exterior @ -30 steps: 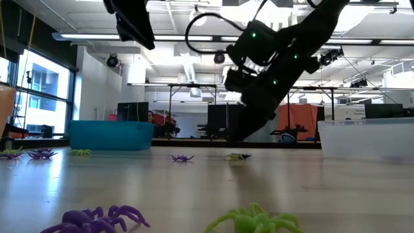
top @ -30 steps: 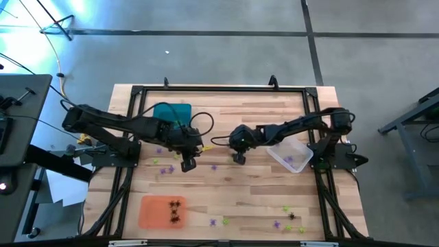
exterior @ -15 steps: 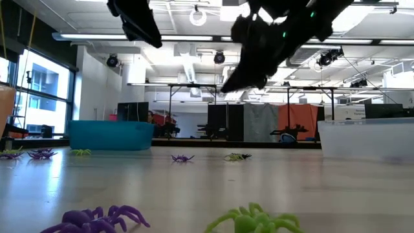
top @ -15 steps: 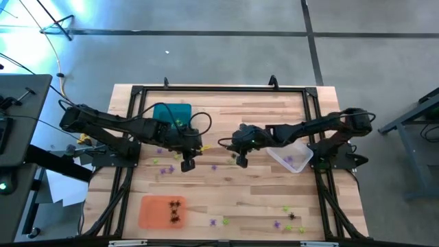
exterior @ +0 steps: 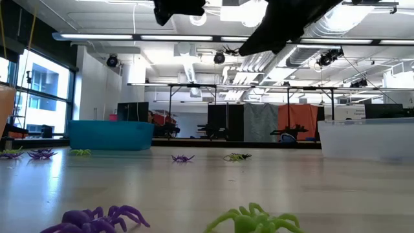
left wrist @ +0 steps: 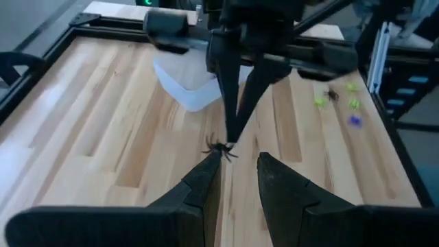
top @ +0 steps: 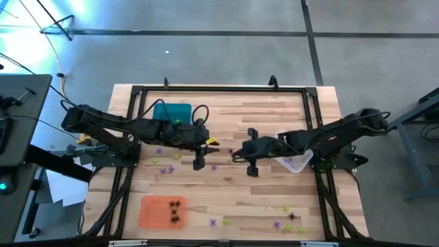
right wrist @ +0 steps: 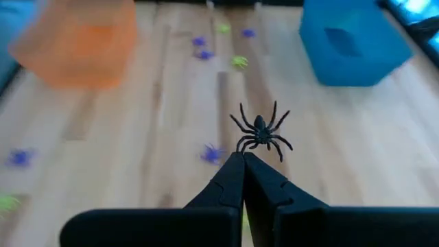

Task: Sort Halloween decoration
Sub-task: Put the black spider toy into the orange bin

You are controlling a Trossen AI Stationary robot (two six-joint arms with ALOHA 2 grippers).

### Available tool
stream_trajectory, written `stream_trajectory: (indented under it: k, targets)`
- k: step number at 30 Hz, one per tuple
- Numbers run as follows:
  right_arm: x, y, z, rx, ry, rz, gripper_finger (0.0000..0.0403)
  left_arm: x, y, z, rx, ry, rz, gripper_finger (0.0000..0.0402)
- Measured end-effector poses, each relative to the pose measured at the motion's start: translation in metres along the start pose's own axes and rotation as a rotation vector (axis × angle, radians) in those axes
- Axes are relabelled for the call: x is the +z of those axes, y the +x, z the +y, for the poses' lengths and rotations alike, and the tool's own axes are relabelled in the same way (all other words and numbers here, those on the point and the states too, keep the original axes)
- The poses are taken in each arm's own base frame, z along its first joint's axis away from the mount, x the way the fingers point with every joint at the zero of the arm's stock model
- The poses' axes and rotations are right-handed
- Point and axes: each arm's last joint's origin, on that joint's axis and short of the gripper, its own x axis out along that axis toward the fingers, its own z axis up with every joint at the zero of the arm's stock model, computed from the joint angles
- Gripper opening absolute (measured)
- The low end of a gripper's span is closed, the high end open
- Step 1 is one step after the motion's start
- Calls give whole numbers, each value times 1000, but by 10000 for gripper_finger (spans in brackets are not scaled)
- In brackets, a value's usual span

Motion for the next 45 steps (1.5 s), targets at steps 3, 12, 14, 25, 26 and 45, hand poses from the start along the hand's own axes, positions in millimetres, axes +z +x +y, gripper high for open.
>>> stream_trajectory:
  k: [3, 12, 14, 25, 26, 45]
  targets:
    - [1, -5, 4, -58, -76, -12, 0, 0, 8, 3, 13, -45, -7, 82]
    - [4, -9, 12, -157, -268, -42, 0, -9, 39, 16, 35, -130, 33, 82]
    - [4, -10, 14, -188, -302, -44, 0, -9, 43, 19, 41, -136, 25, 82]
    - [3, -11, 18, -205, -337, -43, 0, -8, 54, 34, -47, -224, 28, 82]
    - [3, -11, 18, -206, -340, -44, 0, -9, 56, 35, -54, -226, 35, 82]
    - [4, -11, 18, -211, -346, -46, 0, -14, 75, 38, -117, -231, 27, 52]
